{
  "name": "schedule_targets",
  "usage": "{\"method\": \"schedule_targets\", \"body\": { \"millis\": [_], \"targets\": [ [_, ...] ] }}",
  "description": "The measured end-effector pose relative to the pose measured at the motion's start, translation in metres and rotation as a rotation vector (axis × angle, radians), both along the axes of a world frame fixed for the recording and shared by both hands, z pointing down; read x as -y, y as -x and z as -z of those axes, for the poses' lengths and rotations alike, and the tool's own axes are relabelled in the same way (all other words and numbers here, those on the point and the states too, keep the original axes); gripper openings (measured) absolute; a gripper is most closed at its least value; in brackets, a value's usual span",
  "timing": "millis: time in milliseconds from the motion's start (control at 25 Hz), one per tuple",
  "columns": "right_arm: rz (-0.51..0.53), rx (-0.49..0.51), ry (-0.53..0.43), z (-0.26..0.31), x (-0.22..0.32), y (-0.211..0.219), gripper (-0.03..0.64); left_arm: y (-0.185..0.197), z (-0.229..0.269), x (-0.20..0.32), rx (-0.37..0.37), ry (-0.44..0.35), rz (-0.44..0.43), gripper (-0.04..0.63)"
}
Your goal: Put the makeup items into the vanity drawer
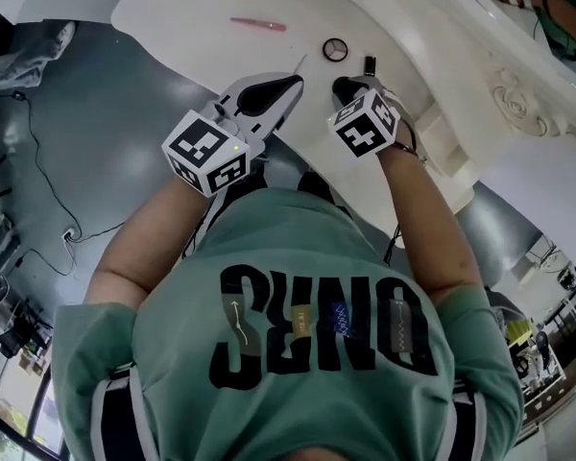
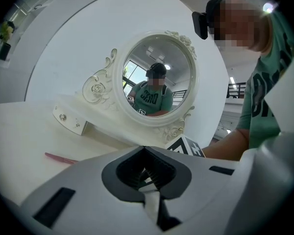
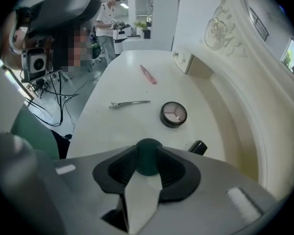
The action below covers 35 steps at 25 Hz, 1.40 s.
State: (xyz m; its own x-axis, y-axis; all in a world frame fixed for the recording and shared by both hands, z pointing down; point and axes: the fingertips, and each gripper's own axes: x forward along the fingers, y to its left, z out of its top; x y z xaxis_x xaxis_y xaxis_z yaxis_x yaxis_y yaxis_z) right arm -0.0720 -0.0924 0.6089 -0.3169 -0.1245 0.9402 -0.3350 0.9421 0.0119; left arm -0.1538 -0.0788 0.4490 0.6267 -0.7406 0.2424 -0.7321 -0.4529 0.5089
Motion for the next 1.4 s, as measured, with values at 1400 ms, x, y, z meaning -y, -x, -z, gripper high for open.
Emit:
{"method": "schedule_targets", "body": {
  "millis": [1400],
  "targets": [
    [-0.152, 1.000, -0.261, 0.414, -0.026, -0.067, 0.029, -0.003, 0.258, -0.036, 0.043, -0.332, 0.025, 0.000]
  ]
}}
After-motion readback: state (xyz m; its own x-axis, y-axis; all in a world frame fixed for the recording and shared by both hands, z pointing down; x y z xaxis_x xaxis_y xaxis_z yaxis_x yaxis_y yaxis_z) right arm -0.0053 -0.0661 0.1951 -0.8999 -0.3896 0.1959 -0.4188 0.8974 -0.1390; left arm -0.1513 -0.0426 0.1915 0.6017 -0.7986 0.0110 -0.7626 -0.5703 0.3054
